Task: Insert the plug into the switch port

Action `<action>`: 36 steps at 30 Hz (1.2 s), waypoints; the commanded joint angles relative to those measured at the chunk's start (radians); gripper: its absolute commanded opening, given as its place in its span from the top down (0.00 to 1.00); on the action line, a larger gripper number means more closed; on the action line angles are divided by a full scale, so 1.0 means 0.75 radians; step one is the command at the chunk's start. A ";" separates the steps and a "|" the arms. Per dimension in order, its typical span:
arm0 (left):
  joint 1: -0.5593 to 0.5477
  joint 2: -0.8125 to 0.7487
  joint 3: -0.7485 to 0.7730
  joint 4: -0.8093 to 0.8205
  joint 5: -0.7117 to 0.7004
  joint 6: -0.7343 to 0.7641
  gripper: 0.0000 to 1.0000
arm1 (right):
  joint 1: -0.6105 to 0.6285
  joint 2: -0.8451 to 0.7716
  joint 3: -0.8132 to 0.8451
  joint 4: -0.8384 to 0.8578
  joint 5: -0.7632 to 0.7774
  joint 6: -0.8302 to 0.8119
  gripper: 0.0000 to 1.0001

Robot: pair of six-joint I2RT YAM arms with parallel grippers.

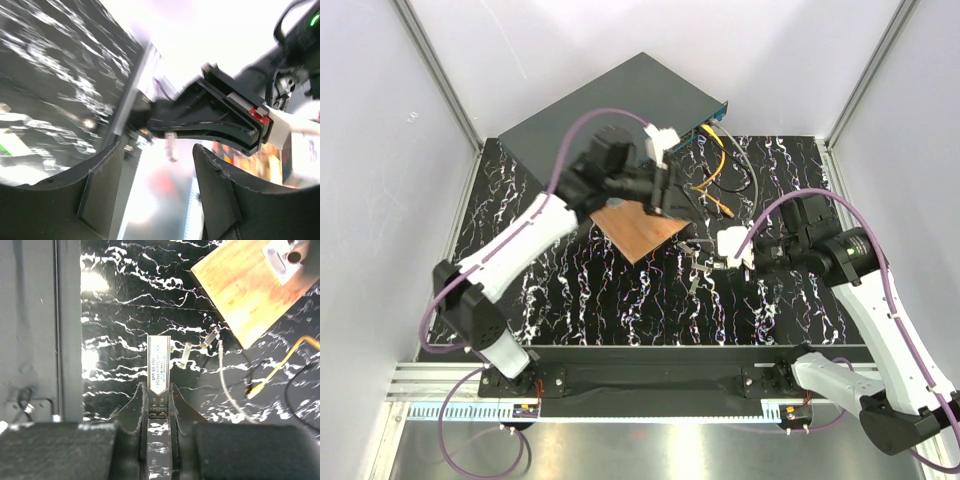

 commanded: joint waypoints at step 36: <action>-0.085 -0.121 -0.133 0.356 -0.146 -0.435 0.70 | 0.209 0.215 0.449 0.284 0.265 0.877 1.00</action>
